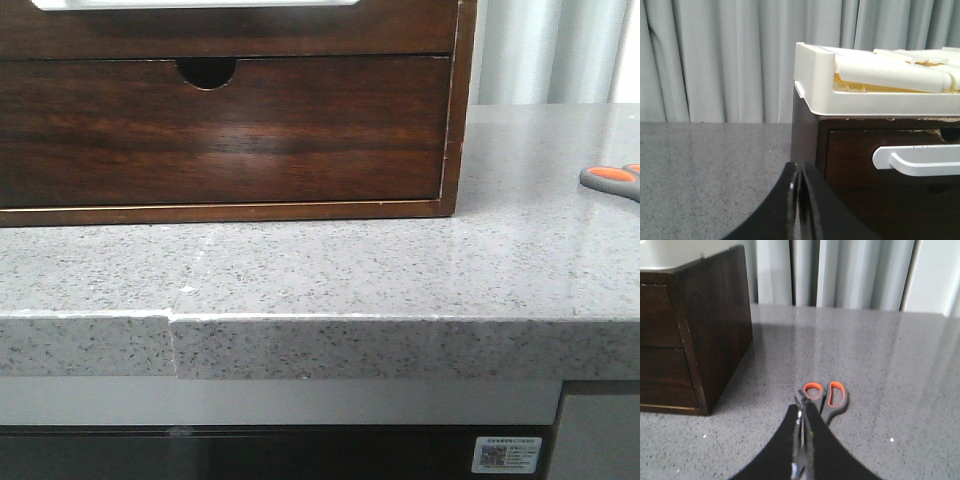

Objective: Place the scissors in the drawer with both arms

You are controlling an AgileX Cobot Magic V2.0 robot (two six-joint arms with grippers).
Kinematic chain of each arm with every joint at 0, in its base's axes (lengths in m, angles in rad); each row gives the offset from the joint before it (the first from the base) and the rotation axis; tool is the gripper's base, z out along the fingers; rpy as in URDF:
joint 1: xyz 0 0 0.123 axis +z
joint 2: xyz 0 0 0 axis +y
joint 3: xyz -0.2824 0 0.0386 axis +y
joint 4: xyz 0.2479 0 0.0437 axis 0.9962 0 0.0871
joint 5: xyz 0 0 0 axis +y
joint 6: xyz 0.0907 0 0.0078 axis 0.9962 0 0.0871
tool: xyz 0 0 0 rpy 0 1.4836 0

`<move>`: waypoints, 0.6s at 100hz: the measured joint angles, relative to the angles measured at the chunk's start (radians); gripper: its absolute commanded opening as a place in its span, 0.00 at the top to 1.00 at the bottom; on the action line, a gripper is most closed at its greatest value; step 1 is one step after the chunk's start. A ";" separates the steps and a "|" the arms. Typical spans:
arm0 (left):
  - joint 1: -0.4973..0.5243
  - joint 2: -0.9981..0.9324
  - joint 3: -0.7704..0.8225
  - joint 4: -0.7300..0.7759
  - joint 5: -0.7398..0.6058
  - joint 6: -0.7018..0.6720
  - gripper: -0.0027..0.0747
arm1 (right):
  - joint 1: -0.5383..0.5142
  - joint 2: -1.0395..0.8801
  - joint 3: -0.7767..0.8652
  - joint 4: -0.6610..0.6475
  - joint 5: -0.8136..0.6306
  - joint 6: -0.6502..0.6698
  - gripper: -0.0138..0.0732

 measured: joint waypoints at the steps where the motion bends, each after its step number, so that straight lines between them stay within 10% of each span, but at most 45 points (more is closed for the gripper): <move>1: 0.000 0.005 -0.004 0.000 0.002 0.000 0.99 | 0.000 0.005 -0.004 0.000 0.004 0.000 0.92; 60: 0.000 0.131 -0.016 0.002 0.042 0.000 0.99 | 0.000 0.167 -0.069 0.000 0.054 0.002 0.92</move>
